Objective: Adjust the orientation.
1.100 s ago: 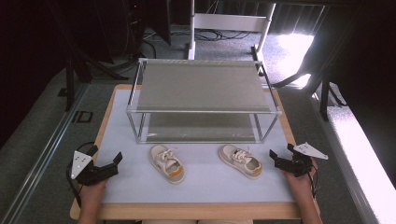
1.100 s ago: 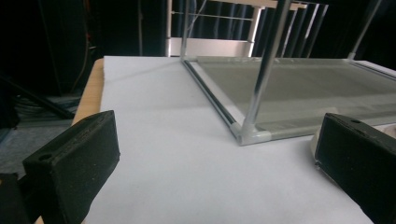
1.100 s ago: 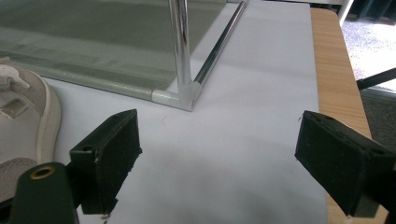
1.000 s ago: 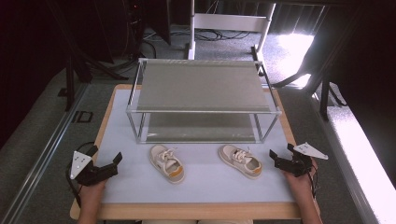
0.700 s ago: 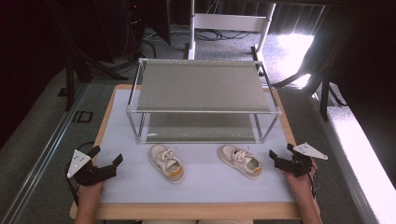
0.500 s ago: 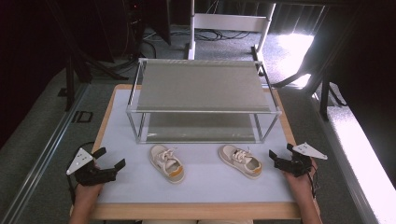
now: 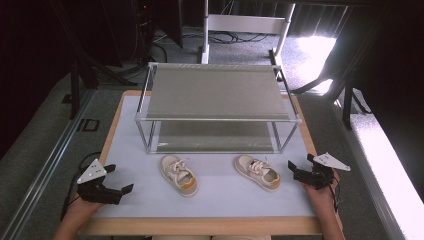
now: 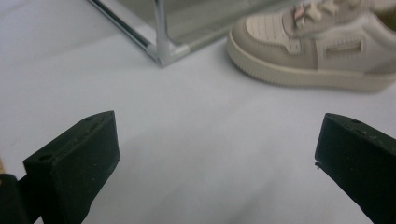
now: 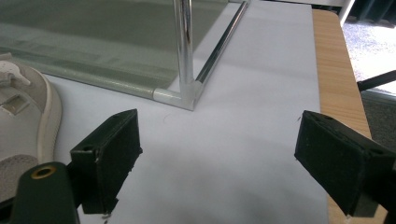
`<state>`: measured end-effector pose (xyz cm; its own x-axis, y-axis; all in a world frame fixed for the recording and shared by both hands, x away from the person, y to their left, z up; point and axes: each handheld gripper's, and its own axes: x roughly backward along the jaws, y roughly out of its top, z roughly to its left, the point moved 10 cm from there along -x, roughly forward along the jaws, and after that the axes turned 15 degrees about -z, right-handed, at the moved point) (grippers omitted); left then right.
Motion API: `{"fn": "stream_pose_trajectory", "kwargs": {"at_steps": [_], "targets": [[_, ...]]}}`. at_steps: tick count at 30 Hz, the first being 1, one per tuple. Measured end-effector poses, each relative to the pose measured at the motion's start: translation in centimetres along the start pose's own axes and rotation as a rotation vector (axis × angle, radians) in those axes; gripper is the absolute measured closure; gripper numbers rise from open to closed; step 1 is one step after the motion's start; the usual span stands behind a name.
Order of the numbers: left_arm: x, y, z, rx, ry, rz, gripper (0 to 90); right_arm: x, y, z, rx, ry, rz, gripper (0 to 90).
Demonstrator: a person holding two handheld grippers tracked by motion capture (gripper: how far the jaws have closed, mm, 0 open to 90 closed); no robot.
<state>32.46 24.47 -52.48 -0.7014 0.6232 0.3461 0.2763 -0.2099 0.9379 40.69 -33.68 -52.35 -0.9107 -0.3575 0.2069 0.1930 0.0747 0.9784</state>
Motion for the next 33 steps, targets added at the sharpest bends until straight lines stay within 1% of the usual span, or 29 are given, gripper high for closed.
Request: {"fn": "stream_pose_trajectory", "kwargs": {"at_steps": [2,3,6,8,9,12,13,15,16,17,18,19,20,21,22,23,24,25,26,27,30,31,32,33], "targets": [[0.2,-0.2,-0.2,-0.023,-0.011,0.055,0.0,0.0,0.0,0.0,0.003,-0.001,0.002,13.7],[0.3,-0.3,-0.2,-0.049,-0.005,0.080,0.0,0.0,0.0,0.0,0.004,-0.002,0.002,13.7],[0.6,-0.5,-0.4,-0.090,-0.009,0.154,0.0,0.0,0.0,0.0,0.002,-0.001,0.002,13.7],[0.8,-0.6,-0.5,-0.102,-0.016,0.202,0.0,0.0,0.0,0.0,0.003,-0.002,0.001,13.7],[0.9,-0.7,-0.6,-0.121,-0.015,0.228,0.0,0.0,0.0,0.0,0.003,-0.003,0.001,13.7],[1.2,-0.8,-0.8,-0.142,-0.023,0.298,0.0,0.0,0.0,0.0,0.005,-0.003,0.003,13.7],[1.3,-0.9,-0.7,-0.155,-0.020,0.322,0.0,-0.1,0.0,0.1,0.005,-0.003,0.004,13.7],[1.5,-1.0,-0.9,-0.153,-0.032,0.357,0.0,-0.1,0.0,0.0,0.004,-0.004,0.004,13.7],[1.5,-1.0,-0.8,-0.164,-0.024,0.373,0.0,-0.1,0.0,0.0,0.004,-0.004,0.005,13.7],[1.6,-0.9,-0.9,-0.170,-0.025,0.383,0.0,-0.1,-0.1,0.0,0.002,-0.004,0.006,13.7],[1.7,-0.8,-0.9,-0.165,-0.029,0.395,0.0,-0.1,-0.1,0.0,0.003,-0.004,0.005,13.7],[1.7,-0.8,-0.9,-0.170,-0.025,0.404,0.0,-0.1,0.0,0.0,0.004,-0.004,0.005,13.7],[1.8,-0.7,-1.0,-0.170,-0.031,0.420,0.0,-0.1,0.0,0.0,0.004,-0.004,0.005,13.7],[1.8,-0.7,-1.0,-0.170,-0.031,0.420,0.0,-0.1,-0.1,0.0,0.003,-0.004,0.006,13.7],[1.9,-0.8,-0.9,-0.188,-0.028,0.459,0.0,-0.1,-0.1,0.0,0.003,-0.005,0.006,13.7],[2.0,-0.9,-1.0,-0.186,-0.037,0.479,0.0,-0.1,-0.1,0.0,0.003,-0.004,0.007,13.7],[2.1,-1.0,-1.0,-0.190,-0.035,0.493,0.4,-0.1,-0.1,0.1,0.003,-0.003,0.007,13.7],[2.2,-1.1,-1.0,-0.192,-0.035,0.519,0.9,-0.1,-0.1,0.1,0.003,-0.003,0.007,13.7],[2.3,-1.1,-1.1,-0.192,-0.042,0.537,0.9,-0.1,-0.1,0.1,0.003,-0.004,0.007,13.7],[2.3,-1.1,-1.0,-0.199,-0.036,0.545,0.9,-0.1,-0.1,0.1,0.003,-0.003,0.007,13.7],[2.5,-1.2,-1.0,-0.188,-0.040,0.572,0.9,-0.1,-0.1,0.1,0.003,-0.004,0.008,13.7],[2.5,-1.2,-1.0,-0.188,-0.040,0.572,0.9,-0.1,-0.1,0.1,0.003,-0.004,0.008,13.7],[2.6,-1.4,-1.1,-0.186,-0.045,0.601,0.9,-0.1,-0.1,0.1,0.004,-0.003,0.009,13.7],[2.6,-1.5,-1.2,-0.176,-0.053,0.614,0.9,-0.1,-0.1,0.1,0.004,-0.003,0.009,13.7]]}}
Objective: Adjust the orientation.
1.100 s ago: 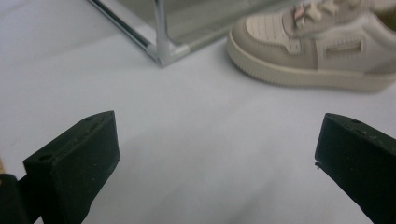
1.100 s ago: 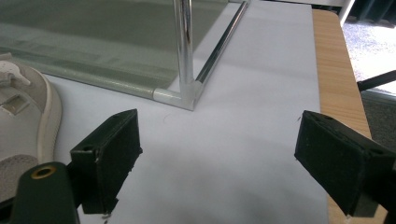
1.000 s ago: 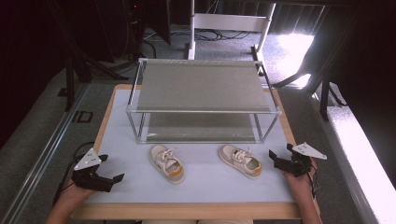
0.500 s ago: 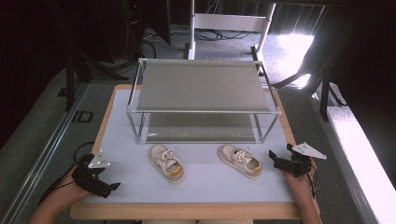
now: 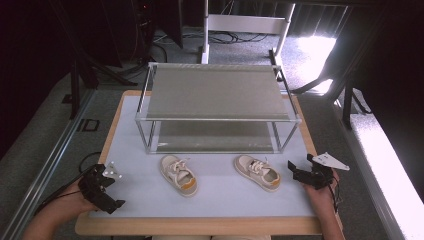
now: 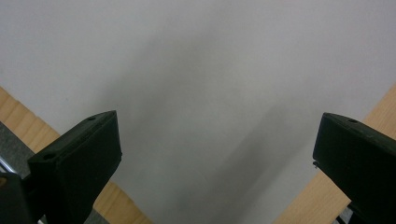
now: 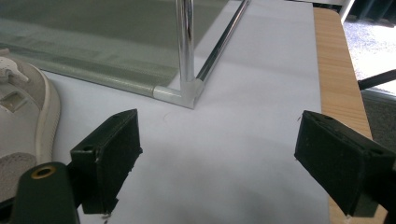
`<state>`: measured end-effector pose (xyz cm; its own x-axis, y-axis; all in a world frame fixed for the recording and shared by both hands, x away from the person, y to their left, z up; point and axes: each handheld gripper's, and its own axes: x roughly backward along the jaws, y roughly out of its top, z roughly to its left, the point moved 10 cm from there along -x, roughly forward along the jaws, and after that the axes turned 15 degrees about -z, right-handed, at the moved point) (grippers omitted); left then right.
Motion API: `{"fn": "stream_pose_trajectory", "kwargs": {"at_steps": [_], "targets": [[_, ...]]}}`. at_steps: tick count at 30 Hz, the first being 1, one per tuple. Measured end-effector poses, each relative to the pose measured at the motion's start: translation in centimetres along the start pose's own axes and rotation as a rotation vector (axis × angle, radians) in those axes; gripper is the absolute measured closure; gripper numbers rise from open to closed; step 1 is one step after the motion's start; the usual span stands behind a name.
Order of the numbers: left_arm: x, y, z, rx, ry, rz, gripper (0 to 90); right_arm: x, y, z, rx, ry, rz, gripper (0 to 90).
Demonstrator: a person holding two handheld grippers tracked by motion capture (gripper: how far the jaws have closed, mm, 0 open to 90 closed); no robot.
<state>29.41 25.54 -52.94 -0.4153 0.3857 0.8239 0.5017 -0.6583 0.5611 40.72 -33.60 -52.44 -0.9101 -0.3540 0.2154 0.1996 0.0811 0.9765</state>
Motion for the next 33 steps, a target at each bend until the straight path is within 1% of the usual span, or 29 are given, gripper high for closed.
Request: {"fn": "stream_pose_trajectory", "kwargs": {"at_steps": [1,2,4,5,7,9,10,11,12,13,14,16,18,20,22,23,25,26,28,29,33], "targets": [[0.0,-0.1,0.0,-0.002,-0.006,0.012,0.9,0.0,0.0,0.0,-0.001,0.000,0.000,13.7],[0.0,-0.2,0.1,-0.009,0.001,0.028,0.9,0.0,0.0,0.0,-0.001,0.001,0.000,13.7],[0.0,-0.2,0.1,-0.008,0.003,0.034,1.0,0.0,0.0,0.0,-0.002,0.001,0.000,13.7],[0.0,-0.2,0.2,-0.012,0.007,0.050,1.0,0.0,0.0,0.0,-0.002,0.001,0.001,13.7],[0.2,-0.1,0.2,-0.010,0.001,0.071,1.0,0.0,0.0,0.0,-0.001,0.001,0.000,13.7],[0.3,-0.1,0.2,-0.023,0.007,0.102,1.0,0.0,0.0,0.0,-0.001,0.001,0.000,13.7],[0.2,-0.1,0.2,-0.023,0.007,0.113,1.0,0.0,0.0,0.0,-0.001,0.001,0.000,13.7],[0.3,-0.1,0.2,-0.032,0.006,0.133,1.0,0.0,0.0,0.0,0.000,0.001,0.001,13.7],[0.3,-0.1,0.1,-0.026,-0.002,0.144,1.0,0.0,0.0,0.0,0.000,0.003,0.002,13.7],[0.3,0.1,0.0,-0.030,-0.009,0.150,1.0,0.0,0.0,0.0,0.000,0.004,0.002,13.7],[0.3,0.3,0.0,-0.039,-0.006,0.153,1.0,0.0,0.0,0.0,-0.003,0.004,0.002,13.7],[0.3,0.4,0.0,-0.036,-0.009,0.152,1.0,0.0,0.0,0.0,-0.003,0.004,0.001,13.7],[0.3,1.0,-0.1,-0.040,-0.018,0.154,1.0,0.0,0.0,0.0,0.002,0.005,0.002,13.7],[0.2,1.3,-0.2,-0.048,-0.017,0.152,1.0,0.0,0.0,0.0,0.002,0.004,0.002,13.7],[0.2,1.5,-0.3,-0.045,-0.019,0.151,1.0,0.0,0.0,0.0,0.002,0.005,0.002,13.7],[0.0,1.9,-0.4,-0.047,-0.028,0.140,1.0,0.0,0.0,0.0,0.001,0.005,0.002,13.7],[-0.1,2.2,-0.6,-0.041,-0.039,0.134,1.0,0.0,0.0,0.0,0.001,0.006,0.002,13.7],[-0.2,2.5,-0.7,-0.048,-0.039,0.132,1.0,0.0,0.0,0.0,0.001,0.006,0.003,13.7],[-0.3,2.7,-0.8,-0.048,-0.044,0.129,1.0,0.0,0.0,0.0,0.002,0.007,0.003,13.7],[-0.6,3.2,-1.1,-0.055,-0.053,0.128,1.0,0.0,0.0,0.1,0.001,0.008,0.002,13.8],[-0.9,4.3,-1.7,-0.063,-0.075,0.113,1.0,0.0,0.0,0.1,0.003,0.009,0.003,13.9]]}}
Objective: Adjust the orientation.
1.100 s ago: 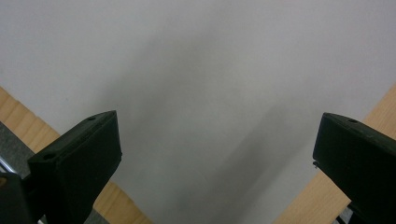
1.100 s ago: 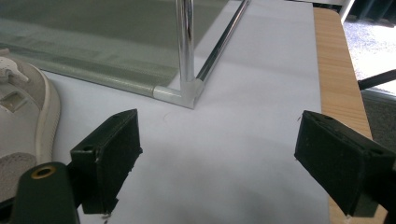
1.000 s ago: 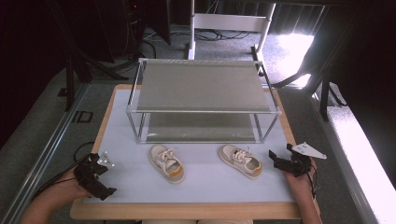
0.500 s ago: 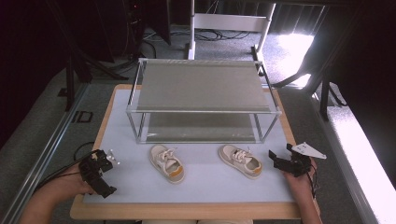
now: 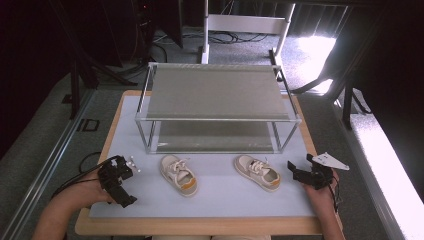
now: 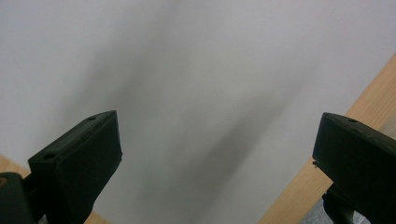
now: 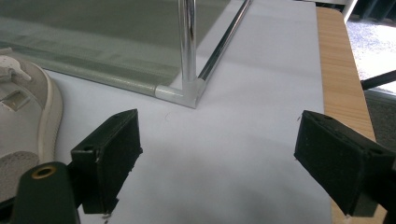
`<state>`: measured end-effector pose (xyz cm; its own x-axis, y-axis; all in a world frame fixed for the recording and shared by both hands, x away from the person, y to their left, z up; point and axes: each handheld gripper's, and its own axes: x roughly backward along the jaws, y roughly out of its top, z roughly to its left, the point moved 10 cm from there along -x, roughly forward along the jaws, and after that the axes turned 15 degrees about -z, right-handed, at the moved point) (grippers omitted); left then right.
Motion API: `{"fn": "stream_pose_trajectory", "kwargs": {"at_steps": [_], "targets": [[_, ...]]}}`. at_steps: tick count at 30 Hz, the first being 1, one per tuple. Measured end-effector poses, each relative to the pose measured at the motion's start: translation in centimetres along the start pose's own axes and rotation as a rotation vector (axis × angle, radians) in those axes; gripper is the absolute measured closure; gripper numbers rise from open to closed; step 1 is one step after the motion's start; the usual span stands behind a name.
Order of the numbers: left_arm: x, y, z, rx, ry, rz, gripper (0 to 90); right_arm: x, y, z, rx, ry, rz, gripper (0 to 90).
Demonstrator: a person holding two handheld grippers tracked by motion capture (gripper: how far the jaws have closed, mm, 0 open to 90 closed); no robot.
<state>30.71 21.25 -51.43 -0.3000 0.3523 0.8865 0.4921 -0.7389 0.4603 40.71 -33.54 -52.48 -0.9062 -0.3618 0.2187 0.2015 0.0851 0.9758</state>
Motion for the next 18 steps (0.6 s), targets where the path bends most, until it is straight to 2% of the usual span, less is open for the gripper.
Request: {"fn": "stream_pose_trajectory", "kwargs": {"at_steps": [7,10,18], "targets": [[-0.1,1.9,-0.5,-0.025,-0.021,-0.018,1.1,0.0,0.0,0.0,0.001,0.005,0.002,13.9],[-0.1,3.3,-0.8,-0.042,-0.031,-0.043,1.1,0.0,0.0,0.1,0.001,0.008,0.003,14.1],[-0.4,5.9,-1.6,-0.078,-0.058,-0.069,1.2,0.0,0.0,0.1,0.002,0.011,0.004,14.1]]}}
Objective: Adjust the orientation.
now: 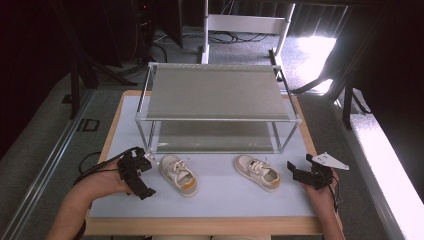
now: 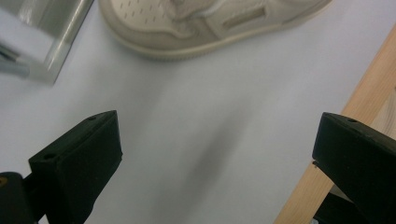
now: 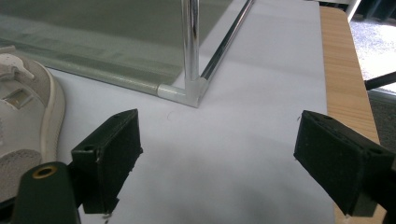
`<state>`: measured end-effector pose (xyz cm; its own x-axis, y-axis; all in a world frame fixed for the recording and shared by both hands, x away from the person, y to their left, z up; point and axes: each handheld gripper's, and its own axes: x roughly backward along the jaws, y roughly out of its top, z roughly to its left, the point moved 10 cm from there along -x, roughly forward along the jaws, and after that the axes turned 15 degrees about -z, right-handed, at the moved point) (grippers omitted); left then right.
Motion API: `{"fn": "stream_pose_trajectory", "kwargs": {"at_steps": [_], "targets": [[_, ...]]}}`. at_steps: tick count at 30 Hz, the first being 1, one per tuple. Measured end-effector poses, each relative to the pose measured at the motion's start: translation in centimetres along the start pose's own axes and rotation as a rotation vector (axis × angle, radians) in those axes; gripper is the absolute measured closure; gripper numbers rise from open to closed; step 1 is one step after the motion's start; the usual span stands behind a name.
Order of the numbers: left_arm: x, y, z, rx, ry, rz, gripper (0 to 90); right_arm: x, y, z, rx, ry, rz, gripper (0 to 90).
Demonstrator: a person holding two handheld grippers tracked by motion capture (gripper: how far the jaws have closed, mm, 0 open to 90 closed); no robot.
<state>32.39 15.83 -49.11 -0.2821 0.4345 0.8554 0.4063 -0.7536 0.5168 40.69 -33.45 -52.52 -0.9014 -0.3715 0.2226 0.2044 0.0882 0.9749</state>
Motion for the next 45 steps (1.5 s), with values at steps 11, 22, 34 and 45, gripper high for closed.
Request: {"fn": "stream_pose_trajectory", "kwargs": {"at_steps": [11,22,34,45], "targets": [[0.1,3.1,-1.5,-0.050,-0.047,-0.025,1.2,0.0,0.0,0.0,0.000,0.004,-0.001,14.1],[0.0,5.7,-4.4,-0.118,-0.090,-0.024,1.2,0.0,0.0,0.0,-0.002,0.005,0.001,14.1],[-1.7,8.2,-7.5,-0.155,-0.182,-0.004,1.2,0.0,0.0,0.0,-0.007,0.005,-0.001,14.1],[-4.9,8.6,-8.0,-0.126,-0.201,0.050,14.6,0.0,0.0,0.0,-0.003,0.007,-0.001,14.1]]}}
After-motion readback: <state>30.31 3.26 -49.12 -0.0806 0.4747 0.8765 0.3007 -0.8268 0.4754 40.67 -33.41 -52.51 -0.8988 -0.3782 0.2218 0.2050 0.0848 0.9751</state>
